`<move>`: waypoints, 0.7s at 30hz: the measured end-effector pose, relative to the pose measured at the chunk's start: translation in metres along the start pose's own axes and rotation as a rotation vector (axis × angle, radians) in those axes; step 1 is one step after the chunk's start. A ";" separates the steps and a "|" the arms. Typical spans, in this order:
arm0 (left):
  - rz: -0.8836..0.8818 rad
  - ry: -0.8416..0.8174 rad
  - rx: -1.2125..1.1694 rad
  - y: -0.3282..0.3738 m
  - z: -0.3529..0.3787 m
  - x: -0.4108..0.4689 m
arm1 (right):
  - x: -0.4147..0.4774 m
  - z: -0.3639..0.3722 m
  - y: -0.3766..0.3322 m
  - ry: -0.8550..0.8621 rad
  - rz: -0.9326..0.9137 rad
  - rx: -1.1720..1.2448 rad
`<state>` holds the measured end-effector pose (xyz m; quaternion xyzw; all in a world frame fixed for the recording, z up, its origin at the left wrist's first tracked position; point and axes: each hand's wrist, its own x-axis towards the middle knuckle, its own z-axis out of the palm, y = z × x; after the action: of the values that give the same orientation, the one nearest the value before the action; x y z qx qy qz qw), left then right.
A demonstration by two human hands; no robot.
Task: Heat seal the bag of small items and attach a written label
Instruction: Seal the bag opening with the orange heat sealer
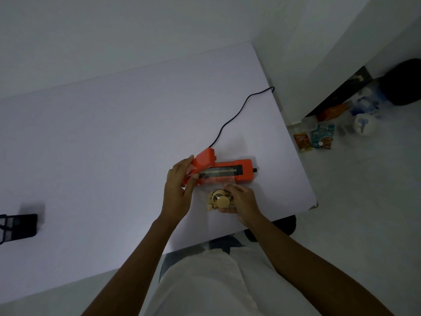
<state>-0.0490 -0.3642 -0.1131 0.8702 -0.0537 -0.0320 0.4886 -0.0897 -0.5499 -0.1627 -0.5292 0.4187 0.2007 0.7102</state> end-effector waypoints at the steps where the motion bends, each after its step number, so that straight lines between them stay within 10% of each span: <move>1: 0.011 -0.014 0.006 0.001 0.001 0.001 | 0.000 0.000 0.000 0.000 -0.002 0.000; 21: 0.150 -0.222 0.187 -0.003 0.023 0.020 | -0.001 0.000 -0.003 -0.007 0.002 0.032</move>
<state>-0.0311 -0.3847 -0.1278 0.8966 -0.1748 -0.0866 0.3976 -0.0882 -0.5510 -0.1606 -0.5167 0.4199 0.1964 0.7198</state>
